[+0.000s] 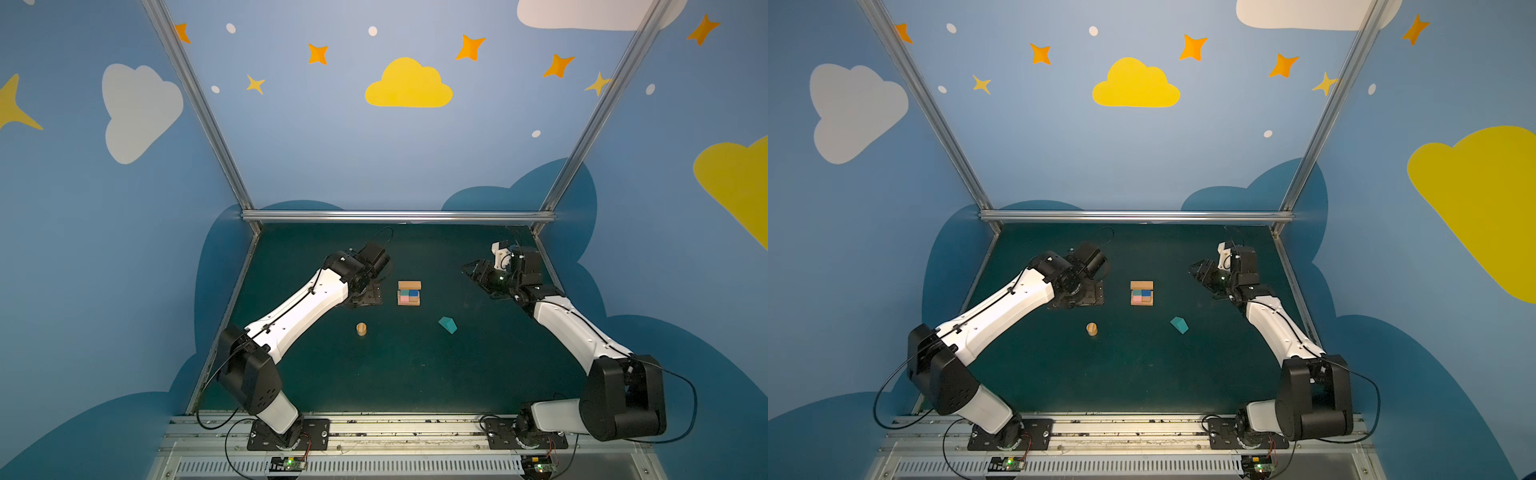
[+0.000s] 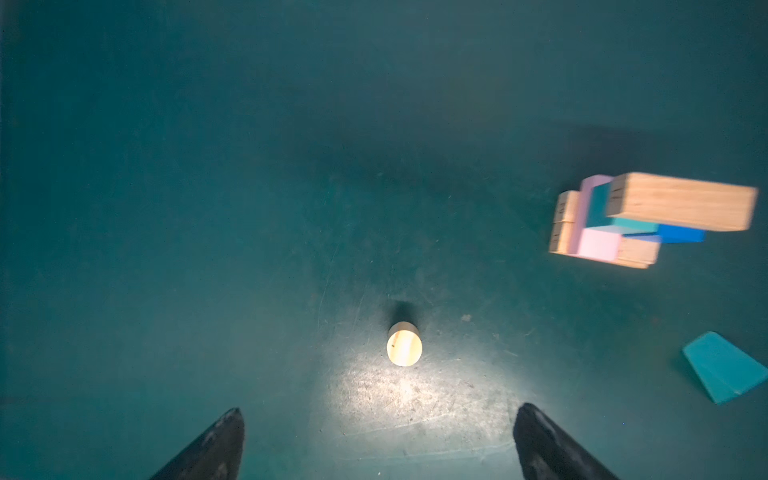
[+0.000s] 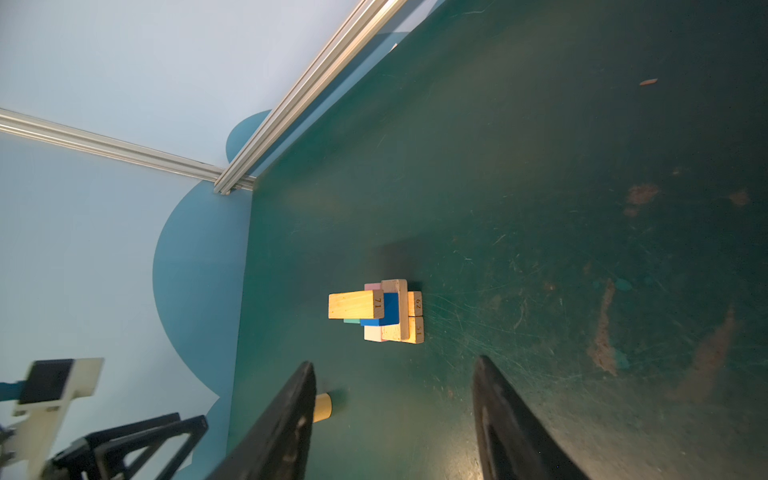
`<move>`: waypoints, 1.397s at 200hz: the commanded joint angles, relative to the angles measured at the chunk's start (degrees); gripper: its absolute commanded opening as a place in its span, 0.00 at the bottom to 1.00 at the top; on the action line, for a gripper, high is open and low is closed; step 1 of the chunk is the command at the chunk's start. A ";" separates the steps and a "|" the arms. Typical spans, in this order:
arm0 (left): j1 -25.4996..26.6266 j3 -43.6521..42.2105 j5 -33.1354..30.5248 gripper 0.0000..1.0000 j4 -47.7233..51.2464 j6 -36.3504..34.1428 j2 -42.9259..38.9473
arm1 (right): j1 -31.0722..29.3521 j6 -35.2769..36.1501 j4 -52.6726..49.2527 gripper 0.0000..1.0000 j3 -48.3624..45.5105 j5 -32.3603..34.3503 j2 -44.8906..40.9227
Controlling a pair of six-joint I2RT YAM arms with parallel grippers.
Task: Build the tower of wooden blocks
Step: 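Move the left gripper nearer the robot over the small wooden cylinder, then lower the left gripper and close it on the wooden cylinder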
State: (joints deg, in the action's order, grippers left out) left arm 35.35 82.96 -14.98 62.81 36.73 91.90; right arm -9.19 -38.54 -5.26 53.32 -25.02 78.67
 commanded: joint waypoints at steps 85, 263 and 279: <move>-0.73 -17.86 10.85 0.98 -15.14 7.95 -2.71 | 0.15 0.97 -1.86 0.58 -0.94 2.58 -1.94; -4.02 -20.14 14.75 0.70 -20.76 11.28 4.41 | 0.22 0.99 -1.51 0.58 -0.76 2.33 -0.80; -4.20 -19.10 14.85 0.68 -20.06 10.87 5.67 | 0.20 1.08 -1.60 0.58 -0.72 2.43 -0.72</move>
State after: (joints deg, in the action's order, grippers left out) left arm 31.55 61.67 -0.36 40.97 48.62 95.85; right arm -9.19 -38.52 -6.35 53.06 -23.11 78.17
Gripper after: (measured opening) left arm 0.698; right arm 0.580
